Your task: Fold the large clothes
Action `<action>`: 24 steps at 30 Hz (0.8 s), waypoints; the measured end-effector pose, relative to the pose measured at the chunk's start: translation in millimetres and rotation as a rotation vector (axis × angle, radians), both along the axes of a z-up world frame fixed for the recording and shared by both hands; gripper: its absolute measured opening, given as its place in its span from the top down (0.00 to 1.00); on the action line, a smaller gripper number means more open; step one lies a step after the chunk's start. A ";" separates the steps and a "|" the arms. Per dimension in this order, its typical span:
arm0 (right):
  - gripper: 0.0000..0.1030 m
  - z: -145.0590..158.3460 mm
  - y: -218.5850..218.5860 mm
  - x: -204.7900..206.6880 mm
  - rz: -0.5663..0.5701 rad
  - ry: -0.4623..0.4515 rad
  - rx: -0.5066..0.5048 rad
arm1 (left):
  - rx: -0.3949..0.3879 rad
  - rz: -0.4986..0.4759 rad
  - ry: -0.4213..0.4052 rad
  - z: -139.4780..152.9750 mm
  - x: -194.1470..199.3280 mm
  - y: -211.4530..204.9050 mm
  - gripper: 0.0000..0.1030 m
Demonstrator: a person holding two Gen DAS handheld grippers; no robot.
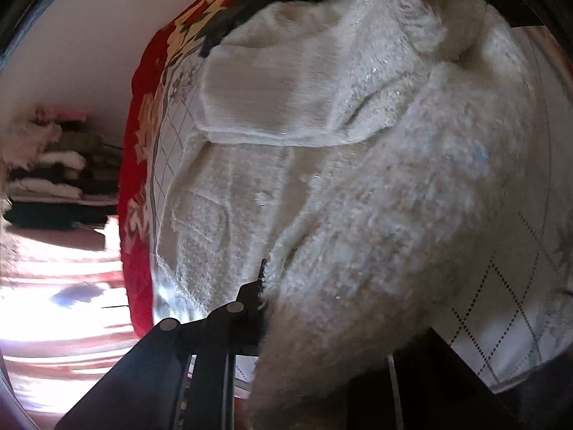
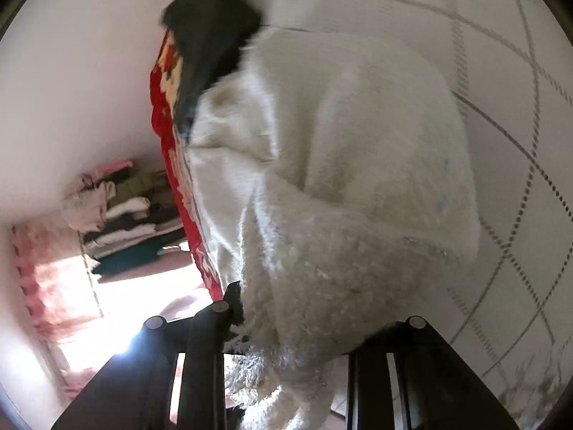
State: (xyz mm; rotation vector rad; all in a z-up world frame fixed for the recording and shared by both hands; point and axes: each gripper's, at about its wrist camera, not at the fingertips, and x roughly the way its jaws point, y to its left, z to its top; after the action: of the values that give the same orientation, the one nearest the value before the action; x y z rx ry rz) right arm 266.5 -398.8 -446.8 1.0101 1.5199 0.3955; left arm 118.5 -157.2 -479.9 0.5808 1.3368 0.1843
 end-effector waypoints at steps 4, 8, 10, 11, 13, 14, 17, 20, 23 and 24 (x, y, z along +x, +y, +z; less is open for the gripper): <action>0.74 44.6 60.6 28.9 0.047 -0.010 -0.098 | -0.147 0.059 0.005 28.7 17.5 54.8 0.80; 0.74 72.7 142.5 61.7 0.102 -0.015 -0.196 | -0.286 0.158 0.018 38.1 40.4 123.2 0.79; 0.74 74.1 184.2 80.9 0.116 0.000 -0.231 | -0.367 0.213 0.025 32.9 55.0 164.3 0.79; 0.73 71.3 204.2 91.2 0.118 0.010 -0.253 | -0.397 0.236 0.028 29.0 60.9 180.4 0.79; 0.74 60.7 245.0 112.4 0.129 0.027 -0.301 | -0.482 0.284 0.026 16.3 76.1 222.8 0.77; 0.73 52.5 256.9 119.4 0.124 0.040 -0.319 | -0.511 0.303 0.030 8.8 82.5 240.0 0.75; 0.71 16.2 295.5 142.2 0.134 0.103 -0.371 | -0.625 0.397 0.044 -20.7 105.0 303.3 0.57; 0.57 -15.2 323.3 159.0 0.181 0.145 -0.361 | -0.688 0.536 0.027 -47.7 119.3 369.4 0.38; 0.30 -26.7 340.8 167.5 0.213 0.143 -0.260 | -0.667 0.647 -0.006 -62.2 119.3 412.9 0.35; 0.27 -24.9 343.5 169.9 0.242 0.119 -0.240 | -0.667 0.681 -0.016 -64.5 116.8 424.1 0.35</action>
State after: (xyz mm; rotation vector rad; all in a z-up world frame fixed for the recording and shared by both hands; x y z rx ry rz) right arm 436.3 -55.3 -471.7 0.6738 1.7583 0.3162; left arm 235.3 266.9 -544.4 -0.4489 1.4355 0.2741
